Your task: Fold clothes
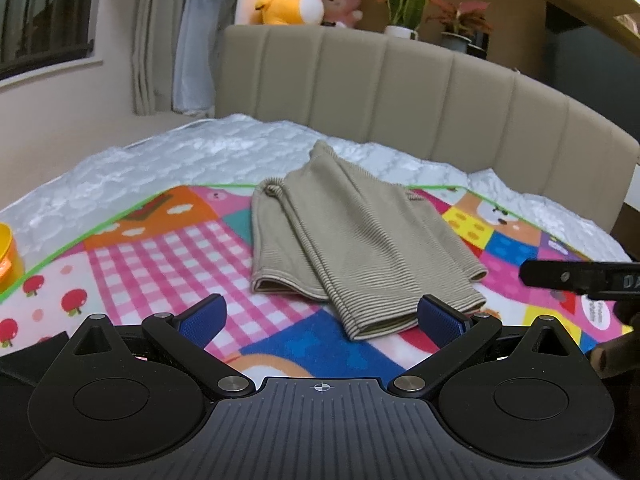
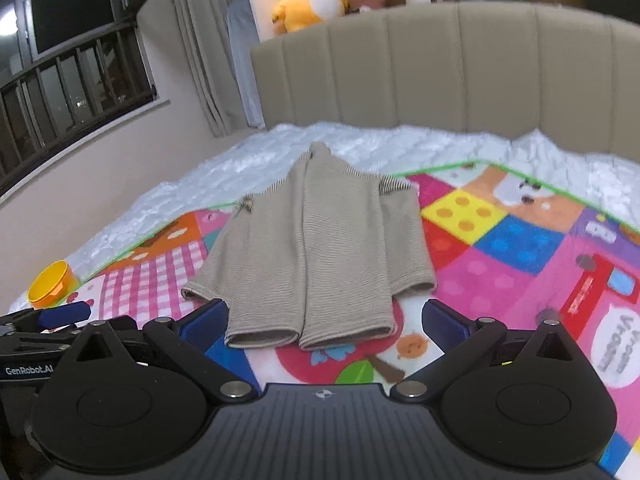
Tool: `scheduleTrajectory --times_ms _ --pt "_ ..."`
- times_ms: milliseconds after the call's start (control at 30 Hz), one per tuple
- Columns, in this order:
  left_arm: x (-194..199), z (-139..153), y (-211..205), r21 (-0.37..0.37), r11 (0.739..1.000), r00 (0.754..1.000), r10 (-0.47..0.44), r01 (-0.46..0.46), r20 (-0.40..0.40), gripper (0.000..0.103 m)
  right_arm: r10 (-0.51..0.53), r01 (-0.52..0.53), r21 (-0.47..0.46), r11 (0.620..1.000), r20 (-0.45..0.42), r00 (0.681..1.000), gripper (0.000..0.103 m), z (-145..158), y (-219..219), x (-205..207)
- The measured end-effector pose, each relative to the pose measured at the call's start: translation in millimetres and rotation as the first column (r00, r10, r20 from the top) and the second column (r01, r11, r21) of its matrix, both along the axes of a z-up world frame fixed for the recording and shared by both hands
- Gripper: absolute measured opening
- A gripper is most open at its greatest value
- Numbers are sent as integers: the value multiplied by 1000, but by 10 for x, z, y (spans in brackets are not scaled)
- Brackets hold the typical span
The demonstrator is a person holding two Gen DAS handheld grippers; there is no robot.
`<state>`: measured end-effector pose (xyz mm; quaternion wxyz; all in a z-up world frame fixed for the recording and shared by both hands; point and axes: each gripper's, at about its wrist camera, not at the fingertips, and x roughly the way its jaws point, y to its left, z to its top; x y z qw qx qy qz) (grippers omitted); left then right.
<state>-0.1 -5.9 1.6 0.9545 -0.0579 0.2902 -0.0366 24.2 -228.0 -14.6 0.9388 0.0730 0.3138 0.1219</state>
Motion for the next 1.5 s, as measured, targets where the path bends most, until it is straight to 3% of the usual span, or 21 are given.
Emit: scheduleTrajectory --times_ms 133,300,567,800,900,1000,1100,1233,1300,1367,1400,1467,1500 --pt "67 0 10 -5 1000 999 -4 4 -37 103 21 -21 1 1000 -23 1000 103 11 8 33" --pt "366 -23 47 -64 997 992 -59 52 -112 103 48 -42 46 998 -126 991 103 -78 -24 280" --pt "1270 -231 288 -128 992 976 -12 -16 -216 103 -42 67 69 995 -311 949 103 -430 -219 1205" --pt "1901 -499 530 -193 977 958 32 -90 -286 103 -126 146 62 987 -254 959 103 -654 -287 1970" --pt "2089 -627 557 -194 976 950 35 -99 -309 103 -143 202 139 969 -352 925 103 -878 -372 2225" --pt "2199 -749 581 -201 974 940 34 -108 -340 103 -162 243 177 954 -377 912 103 -976 -429 2274" --pt "2200 -788 516 -156 985 939 15 -73 -344 103 -152 246 193 950 -405 902 103 -985 -464 2306" --pt "2216 -786 425 -79 996 934 11 -42 -358 96 -107 174 121 977 -425 899 103 -895 -372 2389" --pt "2221 -772 408 -56 998 931 12 -35 -366 89 -109 157 82 984 -416 903 91 -869 -318 2371" --pt "2235 -752 398 -58 998 929 -2 -20 -370 77 -97 104 -6 995 -409 907 73 -854 -208 2346" --pt "2242 -743 400 -71 997 927 -22 -5 -375 66 -88 81 -36 996 -409 908 69 -841 -166 2331" --pt "2237 -728 397 -85 996 914 -43 9 -404 56 -62 57 -24 998 -441 895 42 -775 -143 2286" --pt "2228 -721 394 -89 996 905 -49 12 -422 47 -50 51 -10 999 -461 886 35 -735 -139 2247"
